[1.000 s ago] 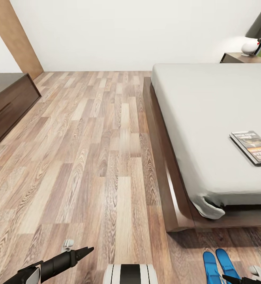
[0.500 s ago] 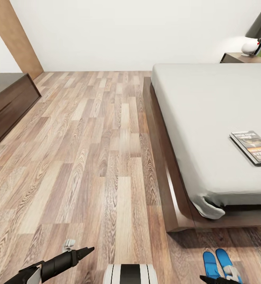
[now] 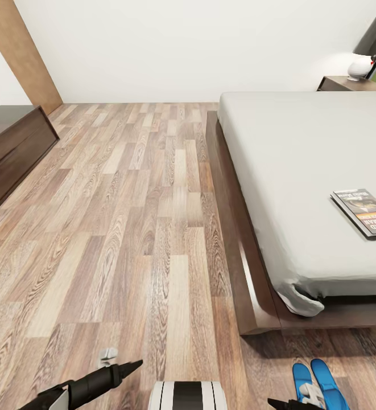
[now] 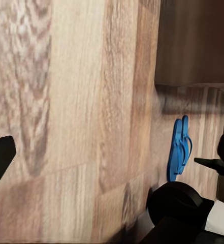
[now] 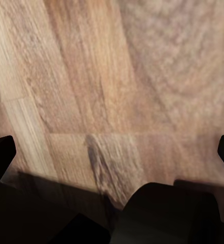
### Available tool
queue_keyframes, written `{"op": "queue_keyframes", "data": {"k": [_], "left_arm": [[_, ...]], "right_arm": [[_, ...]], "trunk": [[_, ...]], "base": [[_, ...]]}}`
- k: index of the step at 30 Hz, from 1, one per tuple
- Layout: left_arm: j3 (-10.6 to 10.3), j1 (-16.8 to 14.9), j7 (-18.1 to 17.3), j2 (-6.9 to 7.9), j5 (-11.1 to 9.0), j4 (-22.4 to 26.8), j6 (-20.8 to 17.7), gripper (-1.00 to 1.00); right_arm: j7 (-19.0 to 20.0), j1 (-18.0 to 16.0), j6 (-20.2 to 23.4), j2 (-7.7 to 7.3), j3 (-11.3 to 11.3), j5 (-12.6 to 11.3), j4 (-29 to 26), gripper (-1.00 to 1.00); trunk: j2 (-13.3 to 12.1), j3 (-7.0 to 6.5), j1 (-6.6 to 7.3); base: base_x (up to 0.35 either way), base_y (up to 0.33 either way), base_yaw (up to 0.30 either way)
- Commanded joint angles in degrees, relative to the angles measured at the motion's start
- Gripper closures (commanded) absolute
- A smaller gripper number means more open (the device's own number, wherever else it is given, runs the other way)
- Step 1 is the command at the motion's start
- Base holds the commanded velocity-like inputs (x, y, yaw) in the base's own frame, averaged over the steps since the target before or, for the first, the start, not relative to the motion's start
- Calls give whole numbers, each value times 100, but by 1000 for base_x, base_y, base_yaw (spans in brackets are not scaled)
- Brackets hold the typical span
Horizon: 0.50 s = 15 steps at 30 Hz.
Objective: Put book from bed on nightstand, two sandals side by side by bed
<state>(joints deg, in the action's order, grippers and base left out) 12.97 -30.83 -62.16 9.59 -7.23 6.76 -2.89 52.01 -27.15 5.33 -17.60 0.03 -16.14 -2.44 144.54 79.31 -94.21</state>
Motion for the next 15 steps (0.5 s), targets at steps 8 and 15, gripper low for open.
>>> {"op": "queue_keyframes", "data": {"k": [8,15], "left_arm": [[-7,-2,237,-83,-25,-47,-28,-100],[-7,-2,270,-96,-24,-52,-28,-100]], "right_arm": [[12,-1,56,10,-4,-38,-17,-100],[11,-1,51,11,-5,-38,-19,-100]], "trunk": [[1,4,1],[-7,-129,17]], "base": [[0,0,0],[0,0,0]]}}
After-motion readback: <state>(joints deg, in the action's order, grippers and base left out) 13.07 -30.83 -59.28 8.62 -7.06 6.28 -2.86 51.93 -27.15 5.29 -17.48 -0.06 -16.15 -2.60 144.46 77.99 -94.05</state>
